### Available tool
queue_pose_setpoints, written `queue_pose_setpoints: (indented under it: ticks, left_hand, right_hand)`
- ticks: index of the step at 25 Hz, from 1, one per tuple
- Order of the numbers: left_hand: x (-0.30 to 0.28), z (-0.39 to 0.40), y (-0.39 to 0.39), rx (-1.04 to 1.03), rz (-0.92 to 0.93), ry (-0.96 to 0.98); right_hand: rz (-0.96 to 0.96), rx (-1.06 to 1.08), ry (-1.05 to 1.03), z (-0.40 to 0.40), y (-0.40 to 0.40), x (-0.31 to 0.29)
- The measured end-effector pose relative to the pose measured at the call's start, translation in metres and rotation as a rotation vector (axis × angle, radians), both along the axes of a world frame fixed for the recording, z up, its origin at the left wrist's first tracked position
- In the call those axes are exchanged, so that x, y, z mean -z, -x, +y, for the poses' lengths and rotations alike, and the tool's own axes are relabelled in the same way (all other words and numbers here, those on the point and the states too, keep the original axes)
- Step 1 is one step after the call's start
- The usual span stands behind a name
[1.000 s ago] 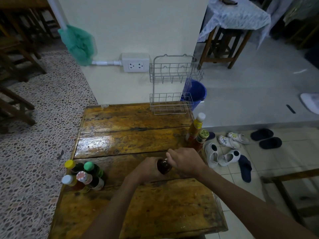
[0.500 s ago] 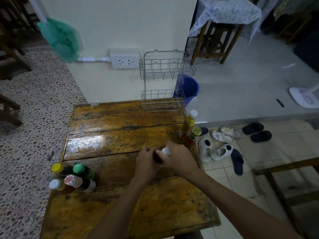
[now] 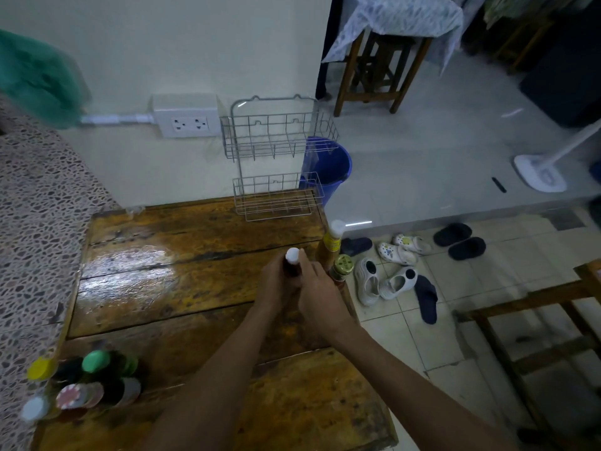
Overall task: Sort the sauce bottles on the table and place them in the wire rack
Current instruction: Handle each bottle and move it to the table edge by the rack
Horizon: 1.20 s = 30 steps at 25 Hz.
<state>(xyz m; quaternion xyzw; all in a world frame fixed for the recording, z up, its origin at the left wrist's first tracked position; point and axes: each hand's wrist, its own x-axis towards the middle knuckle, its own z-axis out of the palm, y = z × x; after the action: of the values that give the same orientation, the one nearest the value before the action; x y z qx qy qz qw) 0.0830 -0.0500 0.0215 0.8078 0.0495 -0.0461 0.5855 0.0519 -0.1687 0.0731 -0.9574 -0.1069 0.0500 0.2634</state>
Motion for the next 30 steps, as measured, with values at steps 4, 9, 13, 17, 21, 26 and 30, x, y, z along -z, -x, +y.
queue_pose_setpoints:
  ticks: [4, 9, 13, 17, 21, 26, 30]
  left_hand:
    - [0.015, -0.01, -0.022, -0.041, 0.031, -0.103]
    - [0.023, -0.011, -0.036, -0.048, 0.008, -0.171]
    - [0.021, -0.012, -0.04, -0.025, 0.003, -0.189]
    - [0.012, -0.001, -0.025, -0.006, 0.053, -0.131]
    - [0.009, 0.033, 0.032, -0.12, 0.097, -0.077]
    - [0.019, 0.1, 0.137, -0.493, 0.094, -0.186]
    - [0.035, 0.136, 0.208, -0.627, 0.164, -0.162]
  right_hand:
    - [0.047, -0.062, 0.008, -0.005, -0.012, 0.004]
    - [0.04, -0.017, 0.085, 0.003, -0.021, 0.014]
    - [0.035, -0.002, 0.128, 0.006, -0.02, 0.016]
    - [0.034, 0.109, 0.044, 0.013, -0.015, 0.004]
    - [0.018, 0.025, -0.055, 0.052, 0.002, -0.013]
    - [0.053, -0.457, -0.046, 0.159, 0.036, -0.017]
    - [-0.032, -0.735, 0.029, 0.221, 0.07, -0.018]
